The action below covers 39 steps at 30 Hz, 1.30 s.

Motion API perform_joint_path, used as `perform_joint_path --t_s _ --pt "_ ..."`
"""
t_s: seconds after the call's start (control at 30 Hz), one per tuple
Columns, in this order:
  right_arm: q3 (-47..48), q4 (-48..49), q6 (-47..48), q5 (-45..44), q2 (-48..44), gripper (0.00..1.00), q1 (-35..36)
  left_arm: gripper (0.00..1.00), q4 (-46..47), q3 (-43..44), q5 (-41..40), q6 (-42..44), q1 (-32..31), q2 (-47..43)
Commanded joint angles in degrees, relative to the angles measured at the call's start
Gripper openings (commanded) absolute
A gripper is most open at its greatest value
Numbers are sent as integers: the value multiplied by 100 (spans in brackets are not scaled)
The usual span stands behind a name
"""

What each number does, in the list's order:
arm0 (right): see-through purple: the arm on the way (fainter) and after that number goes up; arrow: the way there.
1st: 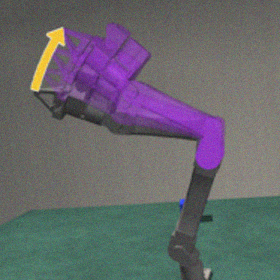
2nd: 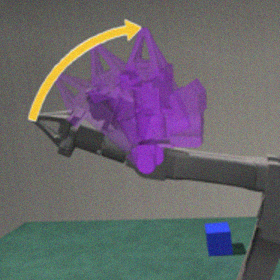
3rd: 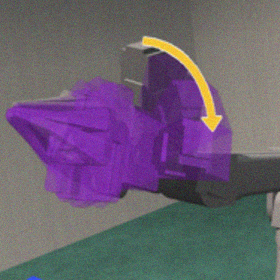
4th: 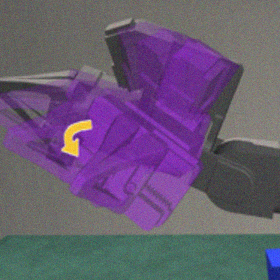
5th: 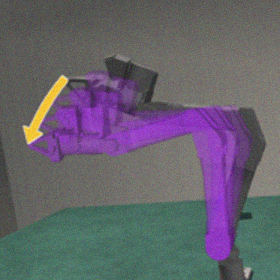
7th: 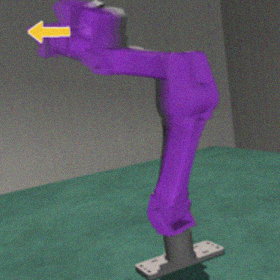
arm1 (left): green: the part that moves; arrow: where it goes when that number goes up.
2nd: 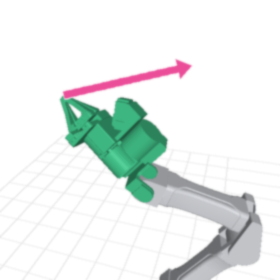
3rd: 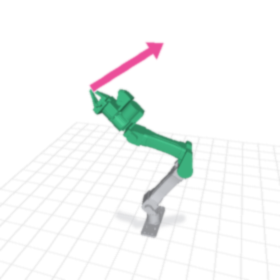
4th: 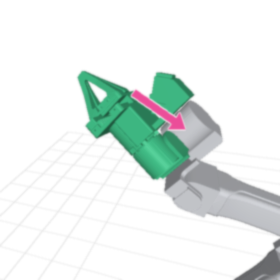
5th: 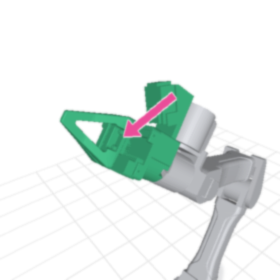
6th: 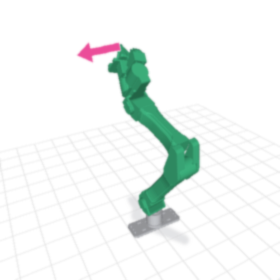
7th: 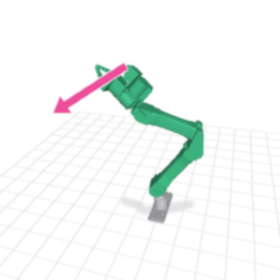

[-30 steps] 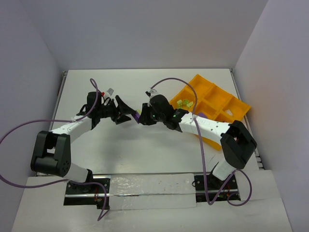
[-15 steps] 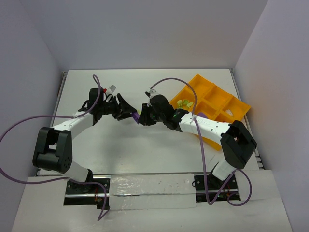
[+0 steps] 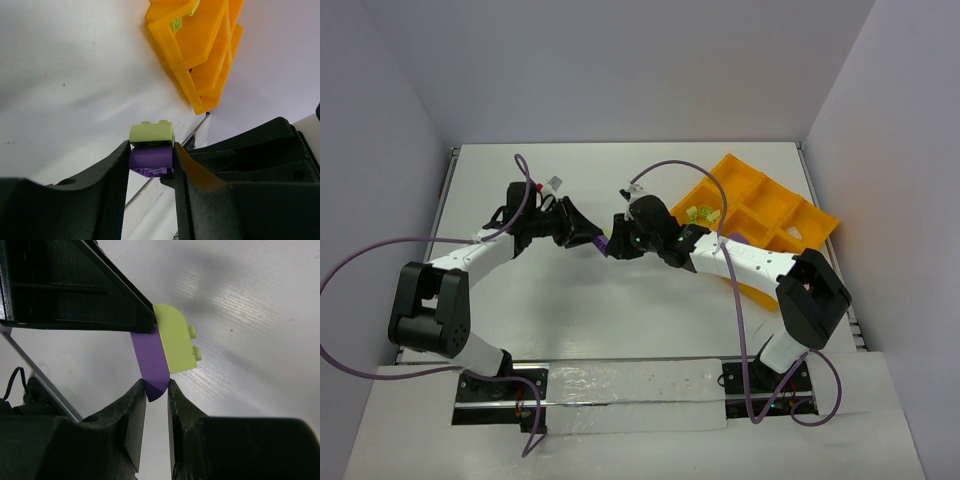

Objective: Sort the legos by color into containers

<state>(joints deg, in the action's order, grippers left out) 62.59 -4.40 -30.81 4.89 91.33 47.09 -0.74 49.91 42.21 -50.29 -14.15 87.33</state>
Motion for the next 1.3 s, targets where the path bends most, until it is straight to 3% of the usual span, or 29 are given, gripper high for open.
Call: perform_joint_path --t_s 0.0,0.1,0.2,0.53,0.67,0.87,1.03,1.27 --pt "306 109 53 -5 -40 16 20 0 -72 212 31 121 -27 127" --pt "367 -95 66 85 -90 63 -71 0 -23 185 121 108 -27 73" --pt "221 -132 -24 485 -319 74 -398 0 -24 177 219 157 -11 32" --pt "-511 942 -628 3375 -951 74 -1912 0 1109 112 1190 51 35 -132" --pt "-402 1244 -740 4322 -824 78 -2041 0 1672 136 1586 -85 35 -375" --pt "-530 1895 -1211 4840 -712 79 -2076 0 1826 342 1956 95 28 -759" --pt "-640 2572 -1726 5115 -525 87 -2081 0 1882 384 2148 117 26 -882" --pt "-844 4055 -2781 5321 -229 76 -2046 0 1990 405 2309 37 17 -1016"
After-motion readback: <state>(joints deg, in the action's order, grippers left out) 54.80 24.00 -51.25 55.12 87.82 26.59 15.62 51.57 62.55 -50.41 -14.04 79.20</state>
